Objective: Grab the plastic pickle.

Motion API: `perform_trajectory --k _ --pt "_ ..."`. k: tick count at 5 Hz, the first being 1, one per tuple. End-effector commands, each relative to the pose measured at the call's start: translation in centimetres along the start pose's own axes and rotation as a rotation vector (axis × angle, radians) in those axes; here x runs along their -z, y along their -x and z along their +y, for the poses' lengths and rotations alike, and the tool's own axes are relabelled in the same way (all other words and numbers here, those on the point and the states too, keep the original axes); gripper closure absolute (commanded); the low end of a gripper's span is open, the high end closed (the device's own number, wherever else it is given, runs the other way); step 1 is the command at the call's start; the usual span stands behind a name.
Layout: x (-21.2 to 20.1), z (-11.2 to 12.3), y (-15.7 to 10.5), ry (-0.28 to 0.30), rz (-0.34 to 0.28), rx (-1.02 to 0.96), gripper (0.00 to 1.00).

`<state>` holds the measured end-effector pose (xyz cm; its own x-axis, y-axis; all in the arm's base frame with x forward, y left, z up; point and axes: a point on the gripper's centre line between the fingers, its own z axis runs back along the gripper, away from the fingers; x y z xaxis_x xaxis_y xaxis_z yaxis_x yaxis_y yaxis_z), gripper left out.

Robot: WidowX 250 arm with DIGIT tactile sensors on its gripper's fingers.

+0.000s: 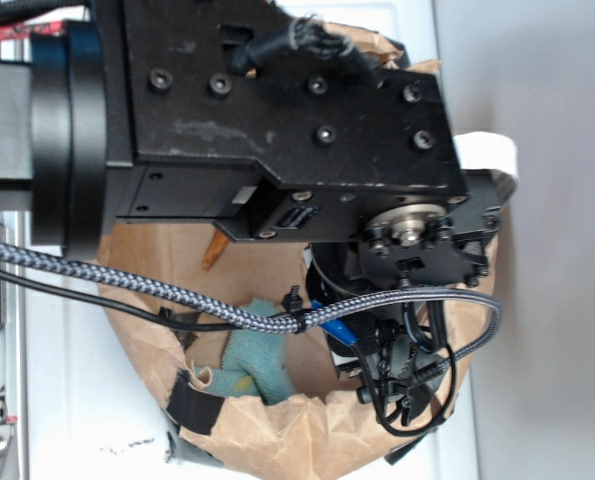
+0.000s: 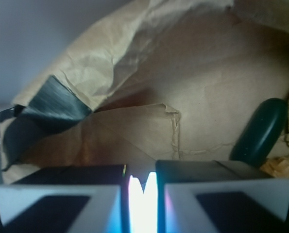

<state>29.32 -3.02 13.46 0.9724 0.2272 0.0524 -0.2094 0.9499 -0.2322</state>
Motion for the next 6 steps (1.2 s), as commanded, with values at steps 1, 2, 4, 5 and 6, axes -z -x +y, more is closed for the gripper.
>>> perform_trajectory --k 1,2,4,5,6 --pt "-1.9 0.5 -1.2 -0.007 -0.096 0.059 1.0" --pt "-1.8 1.2 -0.5 -0.064 0.016 0.3 1.0" --pt "-1.6 1.6 -0.8 -0.069 -0.071 0.409 1.0" --pt "-0.9 1.8 -0.9 -0.108 -0.19 0.24 1.0" --pt "0.0 2.2 -0.8 -0.131 -0.259 0.039 1.0"
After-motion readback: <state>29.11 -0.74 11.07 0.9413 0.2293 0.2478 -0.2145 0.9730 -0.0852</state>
